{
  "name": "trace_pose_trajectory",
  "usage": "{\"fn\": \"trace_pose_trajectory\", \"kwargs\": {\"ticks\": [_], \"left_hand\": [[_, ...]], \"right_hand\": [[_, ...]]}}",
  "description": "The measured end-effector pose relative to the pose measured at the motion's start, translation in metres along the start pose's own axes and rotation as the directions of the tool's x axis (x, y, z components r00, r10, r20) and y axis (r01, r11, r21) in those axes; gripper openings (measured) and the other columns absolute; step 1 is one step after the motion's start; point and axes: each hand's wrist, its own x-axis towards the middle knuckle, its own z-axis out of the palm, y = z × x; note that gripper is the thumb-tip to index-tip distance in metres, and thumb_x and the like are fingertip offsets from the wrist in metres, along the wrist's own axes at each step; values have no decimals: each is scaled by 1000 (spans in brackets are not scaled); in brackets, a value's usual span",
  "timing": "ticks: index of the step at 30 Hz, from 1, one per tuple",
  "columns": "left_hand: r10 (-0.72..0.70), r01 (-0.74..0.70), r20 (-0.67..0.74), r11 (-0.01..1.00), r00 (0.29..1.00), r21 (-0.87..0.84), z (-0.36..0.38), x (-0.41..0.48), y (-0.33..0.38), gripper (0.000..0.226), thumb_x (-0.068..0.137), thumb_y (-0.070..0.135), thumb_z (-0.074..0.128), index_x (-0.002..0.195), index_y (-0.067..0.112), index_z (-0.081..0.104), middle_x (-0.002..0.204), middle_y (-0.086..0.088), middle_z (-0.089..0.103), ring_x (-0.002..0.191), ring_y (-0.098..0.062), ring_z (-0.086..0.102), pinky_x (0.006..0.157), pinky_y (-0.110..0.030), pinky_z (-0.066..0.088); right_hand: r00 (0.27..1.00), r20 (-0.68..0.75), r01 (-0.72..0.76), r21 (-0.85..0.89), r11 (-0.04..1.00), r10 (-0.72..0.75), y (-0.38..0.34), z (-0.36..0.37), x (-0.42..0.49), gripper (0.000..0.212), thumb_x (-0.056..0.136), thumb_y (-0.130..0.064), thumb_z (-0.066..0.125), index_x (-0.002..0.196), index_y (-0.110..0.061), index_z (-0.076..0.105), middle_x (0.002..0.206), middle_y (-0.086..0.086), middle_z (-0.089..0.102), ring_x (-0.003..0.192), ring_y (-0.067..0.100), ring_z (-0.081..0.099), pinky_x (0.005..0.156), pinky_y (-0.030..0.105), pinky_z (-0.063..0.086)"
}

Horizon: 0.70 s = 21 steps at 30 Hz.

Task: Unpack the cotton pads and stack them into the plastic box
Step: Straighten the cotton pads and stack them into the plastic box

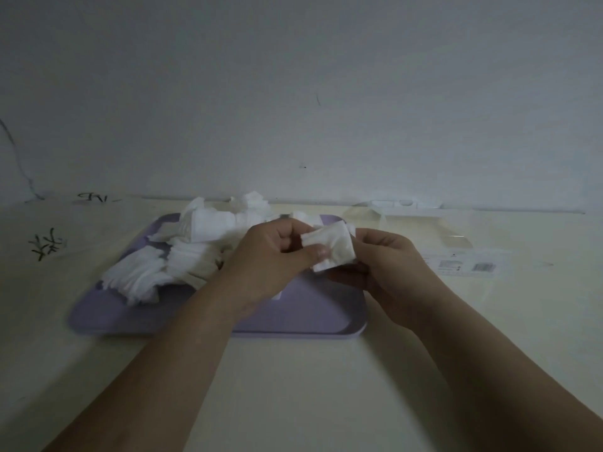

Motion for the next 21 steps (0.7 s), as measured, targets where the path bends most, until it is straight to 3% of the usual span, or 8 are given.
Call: {"fn": "trace_pose_trajectory", "kwargs": {"ticks": [2,5,7,10,13,15,17,21], "left_hand": [[38,-39,24,998,999,58,-4,-2,-1,15,90,9,79,98,21,79,88,-10,79,73,-12,68,70,-26,54],[58,-62,46,993,997,96,-6,-5,-1,17,87,14,83,97,28,79,96,-14,79,92,-38,74,92,-55,58],[43,-43,6,996,999,74,-6,-4,-2,20,84,11,86,94,25,77,94,-12,80,94,-38,75,95,-62,56],[42,-40,-34,997,999,73,-5,-4,-2,19,80,14,90,90,18,74,88,-13,80,81,-25,72,87,-52,60],[24,-17,-71,996,997,89,-3,-6,-1,18,81,16,89,89,13,73,83,-10,79,71,-16,68,69,-32,55],[37,-25,-109,994,993,110,-1,-6,-2,26,75,25,93,89,22,72,84,-9,77,70,-15,65,69,-36,56],[107,-72,-183,980,977,184,1,-5,-3,37,66,37,93,91,33,66,84,4,70,65,-12,59,66,-35,55],[248,-181,-182,930,951,321,6,-7,-2,37,76,17,91,92,34,63,85,11,60,56,-9,51,55,-17,43]], "right_hand": [[1000,0,-18,-16,1000,18,0,2,0,21,100,-4,61,113,7,75,109,26,77,103,37,77,90,45,64],[1000,6,-27,-82,996,28,0,2,-1,28,101,5,51,112,4,77,109,24,78,106,37,76,90,47,64],[999,20,-27,-108,994,29,-1,3,-2,31,100,7,49,112,3,77,111,23,78,109,37,75,91,48,63],[999,35,-32,-96,995,35,-3,5,-3,33,101,4,45,115,4,75,113,24,77,111,39,74,90,47,64],[995,85,-43,-63,997,49,-5,6,-5,35,107,-22,50,121,-1,74,116,21,77,112,36,74,91,47,62],[996,89,-7,-84,996,14,-4,6,-6,39,100,-34,62,115,-2,77,113,21,78,110,36,75,94,49,62],[998,46,48,-122,991,-43,-2,6,-6,27,95,-19,73,108,3,78,108,24,78,109,40,74,94,49,62],[998,19,67,-96,993,-65,1,6,-6,18,95,-2,71,112,4,75,106,24,78,105,39,76,94,49,62]]}}
